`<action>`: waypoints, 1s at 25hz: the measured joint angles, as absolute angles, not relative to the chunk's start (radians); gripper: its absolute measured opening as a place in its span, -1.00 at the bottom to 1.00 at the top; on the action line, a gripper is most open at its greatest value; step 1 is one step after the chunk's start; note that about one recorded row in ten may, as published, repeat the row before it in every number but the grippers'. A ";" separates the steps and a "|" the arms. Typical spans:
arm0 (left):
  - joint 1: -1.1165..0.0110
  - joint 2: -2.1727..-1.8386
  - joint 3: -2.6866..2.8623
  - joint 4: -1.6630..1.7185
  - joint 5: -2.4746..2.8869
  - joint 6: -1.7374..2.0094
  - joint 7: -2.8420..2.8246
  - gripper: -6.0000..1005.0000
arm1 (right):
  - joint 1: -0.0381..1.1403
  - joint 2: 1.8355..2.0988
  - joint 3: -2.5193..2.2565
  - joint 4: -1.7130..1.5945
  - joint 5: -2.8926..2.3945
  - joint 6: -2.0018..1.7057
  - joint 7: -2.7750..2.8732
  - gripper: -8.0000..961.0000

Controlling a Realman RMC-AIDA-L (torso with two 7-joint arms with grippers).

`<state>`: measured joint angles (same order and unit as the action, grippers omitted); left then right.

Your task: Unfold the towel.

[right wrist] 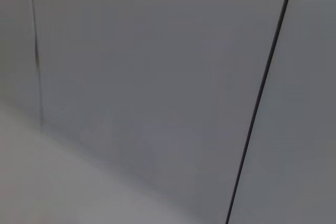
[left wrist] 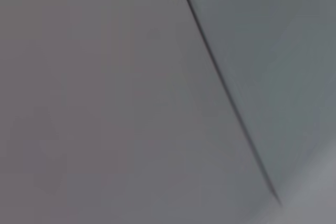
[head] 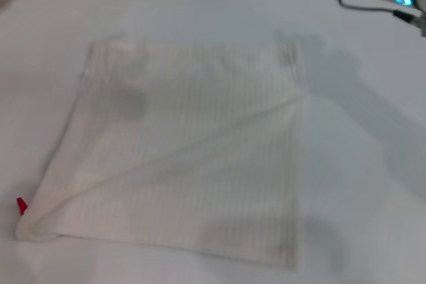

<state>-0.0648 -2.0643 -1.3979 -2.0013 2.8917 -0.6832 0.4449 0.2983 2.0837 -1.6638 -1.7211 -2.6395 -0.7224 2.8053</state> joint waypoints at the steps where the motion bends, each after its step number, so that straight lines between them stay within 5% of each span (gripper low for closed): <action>1: 0.008 -2.062 -1.377 -1.984 2.891 -0.452 0.460 0.32 | 0.190 2.086 -1.719 -1.781 -2.639 -0.559 2.800 -0.90; 6: 0.164 -2.064 -1.327 -1.866 2.889 0.059 0.465 0.34 | -0.014 2.089 -1.880 -1.730 -2.639 -0.030 2.799 -0.89; 11: 0.218 -2.066 -1.302 -1.609 2.877 0.442 0.407 0.36 | -0.084 2.085 -2.012 -1.453 -2.644 0.489 2.808 -0.89; 16: 0.154 -2.069 -1.302 -1.190 2.851 0.831 0.305 0.45 | -0.060 2.084 -2.101 -0.988 -2.556 1.163 2.897 -0.89; 25: 0.033 -2.069 -1.302 -0.741 2.729 1.110 0.127 0.55 | -0.003 2.083 -2.231 -0.603 -2.258 1.563 2.954 -0.88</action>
<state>0.0327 -2.0694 -1.3020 -0.7409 2.7291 1.1098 0.1266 -0.0027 2.0830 -2.2305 -0.6033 -2.2580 1.5634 2.9541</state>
